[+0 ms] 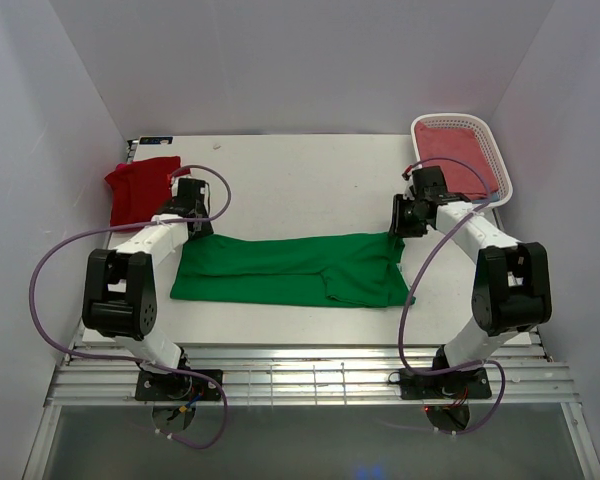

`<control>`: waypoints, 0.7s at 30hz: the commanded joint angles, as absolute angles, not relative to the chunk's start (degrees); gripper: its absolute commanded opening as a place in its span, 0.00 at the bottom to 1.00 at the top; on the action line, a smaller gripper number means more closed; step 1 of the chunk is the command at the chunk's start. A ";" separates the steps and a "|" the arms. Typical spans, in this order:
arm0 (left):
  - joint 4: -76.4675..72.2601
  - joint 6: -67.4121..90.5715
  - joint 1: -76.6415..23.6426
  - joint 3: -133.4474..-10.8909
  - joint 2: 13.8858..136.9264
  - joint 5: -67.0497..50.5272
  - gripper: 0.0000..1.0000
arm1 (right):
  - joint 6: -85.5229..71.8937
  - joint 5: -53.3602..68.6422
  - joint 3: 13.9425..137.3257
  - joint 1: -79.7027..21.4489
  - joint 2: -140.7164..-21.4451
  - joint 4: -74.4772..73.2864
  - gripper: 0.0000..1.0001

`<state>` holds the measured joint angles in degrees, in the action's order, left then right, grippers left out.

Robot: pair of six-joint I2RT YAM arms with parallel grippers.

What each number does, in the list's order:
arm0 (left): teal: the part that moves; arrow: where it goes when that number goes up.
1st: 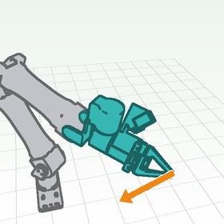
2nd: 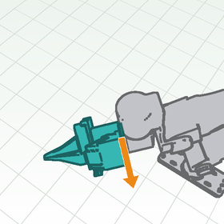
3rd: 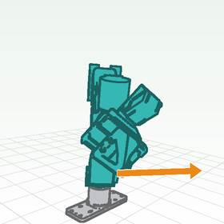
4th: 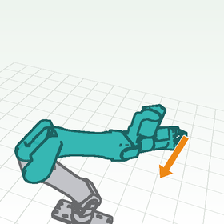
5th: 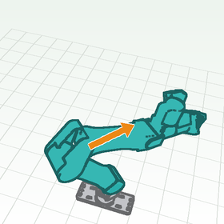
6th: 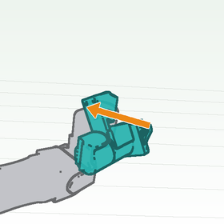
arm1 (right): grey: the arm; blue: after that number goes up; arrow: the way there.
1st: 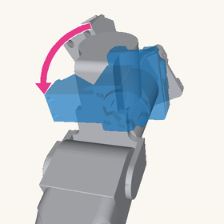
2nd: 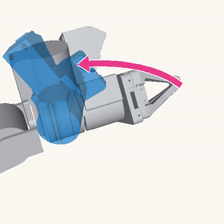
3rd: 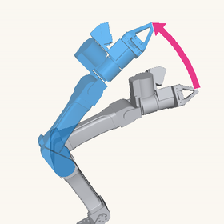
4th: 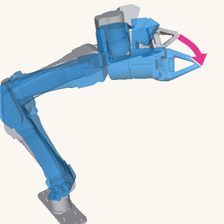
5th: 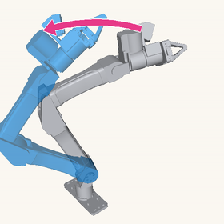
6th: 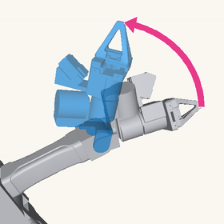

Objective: Fold and stack the t-shirts
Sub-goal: Fold the tshirt

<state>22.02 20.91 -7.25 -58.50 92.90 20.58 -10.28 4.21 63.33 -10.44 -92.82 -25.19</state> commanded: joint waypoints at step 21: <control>20.30 20.92 -7.03 -57.48 95.36 20.30 0.50 | -6.59 6.24 66.62 -7.82 -99.67 -21.97 0.09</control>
